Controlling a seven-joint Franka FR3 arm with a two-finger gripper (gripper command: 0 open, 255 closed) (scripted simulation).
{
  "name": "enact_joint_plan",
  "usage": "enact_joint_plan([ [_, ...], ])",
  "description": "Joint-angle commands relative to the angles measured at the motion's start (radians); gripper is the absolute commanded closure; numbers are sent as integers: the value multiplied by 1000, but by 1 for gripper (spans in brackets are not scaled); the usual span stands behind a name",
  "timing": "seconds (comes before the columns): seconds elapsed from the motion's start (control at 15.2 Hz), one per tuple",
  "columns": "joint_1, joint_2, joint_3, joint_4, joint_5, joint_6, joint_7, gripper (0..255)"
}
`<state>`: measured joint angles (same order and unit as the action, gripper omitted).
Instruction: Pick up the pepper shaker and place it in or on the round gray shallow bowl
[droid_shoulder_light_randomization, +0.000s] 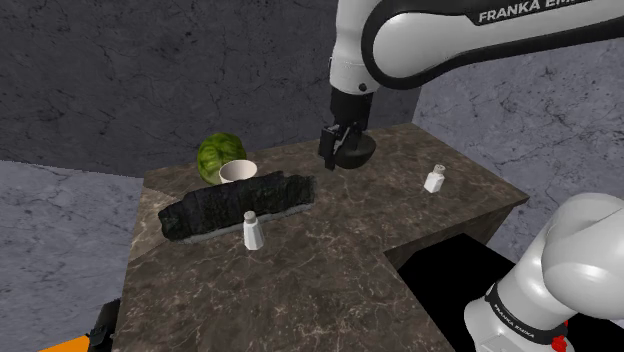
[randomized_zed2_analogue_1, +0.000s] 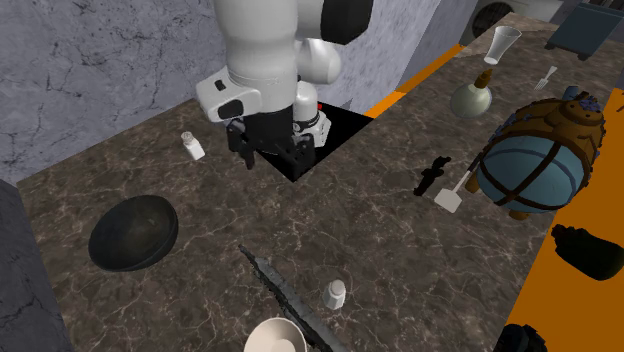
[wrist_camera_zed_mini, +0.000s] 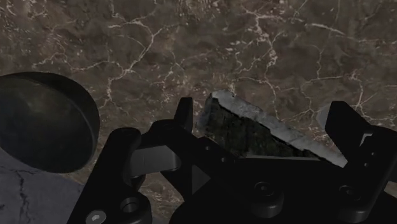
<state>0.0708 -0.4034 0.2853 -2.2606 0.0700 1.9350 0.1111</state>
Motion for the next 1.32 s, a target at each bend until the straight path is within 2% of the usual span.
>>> enact_joint_plan([
  [0.0, 4, 62, 34, 28, -13, 28, 36, 0],
  [0.33, 15, 243, 112, 128, -79, 86, 138, 0],
  [0.66, 43, 441, 168, 259, -182, 113, 251, 0],
  [1.12, 141, 733, 184, 499, -343, 92, 388, 0],
  [1.25, 155, 766, 179, 519, -360, 98, 399, 0],
])
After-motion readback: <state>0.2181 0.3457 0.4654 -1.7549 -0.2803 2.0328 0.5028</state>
